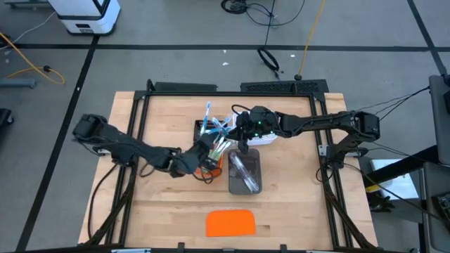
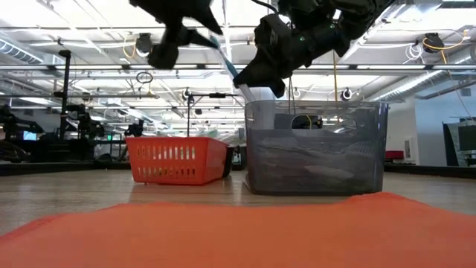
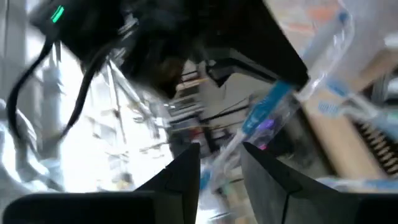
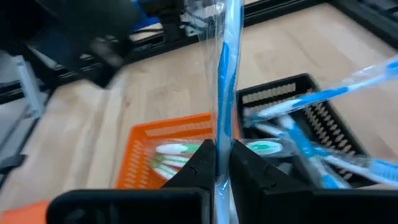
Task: Pick & Place Toothbrushes
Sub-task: Put the blue toothbrush into the black bin
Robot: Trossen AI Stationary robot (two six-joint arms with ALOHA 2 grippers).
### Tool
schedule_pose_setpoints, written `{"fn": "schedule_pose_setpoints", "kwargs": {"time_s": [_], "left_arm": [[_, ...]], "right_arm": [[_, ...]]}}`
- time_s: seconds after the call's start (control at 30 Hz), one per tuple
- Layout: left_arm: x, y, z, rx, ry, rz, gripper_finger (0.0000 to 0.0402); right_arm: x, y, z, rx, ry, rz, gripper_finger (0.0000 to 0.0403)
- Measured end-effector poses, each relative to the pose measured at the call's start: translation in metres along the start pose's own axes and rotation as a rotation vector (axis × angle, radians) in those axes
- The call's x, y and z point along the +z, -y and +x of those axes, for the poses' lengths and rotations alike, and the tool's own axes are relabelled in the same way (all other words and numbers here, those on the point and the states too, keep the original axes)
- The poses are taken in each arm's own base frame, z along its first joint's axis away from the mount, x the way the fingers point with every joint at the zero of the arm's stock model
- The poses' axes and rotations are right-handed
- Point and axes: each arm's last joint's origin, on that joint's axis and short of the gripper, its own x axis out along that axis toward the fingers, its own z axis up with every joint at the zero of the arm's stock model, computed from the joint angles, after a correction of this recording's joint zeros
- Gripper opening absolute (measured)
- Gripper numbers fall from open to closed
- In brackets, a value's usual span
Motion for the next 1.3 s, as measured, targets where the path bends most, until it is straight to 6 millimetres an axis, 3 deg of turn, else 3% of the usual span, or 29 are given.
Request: {"fn": "schedule_pose_setpoints", "kwargs": {"time_s": [0.1,0.27,0.57,0.67,0.8,0.97,1.3], "left_arm": [[0.010,0.011,0.014,-0.012,-0.040,0.137,0.0118],[0.014,0.013,0.035,-0.032,-0.105,0.155,0.0118],[0.006,0.011,0.049,-0.069,-0.139,0.196,0.0116],[0.006,0.011,0.048,-0.069,-0.138,0.201,0.0091],[0.007,0.012,0.046,-0.071,-0.160,0.217,0.0019],[0.007,0.012,0.046,-0.070,-0.175,0.198,0.0013],[0.005,0.011,0.046,-0.050,-0.234,0.066,0.0003]], "right_arm": [[0.000,-0.001,0.000,0.036,-0.002,0.007,0.0016],[0.000,-0.004,0.001,0.048,-0.004,0.004,0.0016],[-0.001,-0.004,0.001,0.041,-0.011,-0.001,0.0016],[-0.001,-0.004,0.001,0.042,-0.010,-0.003,0.0016],[-0.001,-0.004,0.001,0.046,-0.012,-0.003,0.0016],[-0.001,-0.004,0.000,0.045,-0.010,-0.006,0.0017],[-0.006,0.002,0.000,0.028,-0.062,0.008,0.0127]]}}
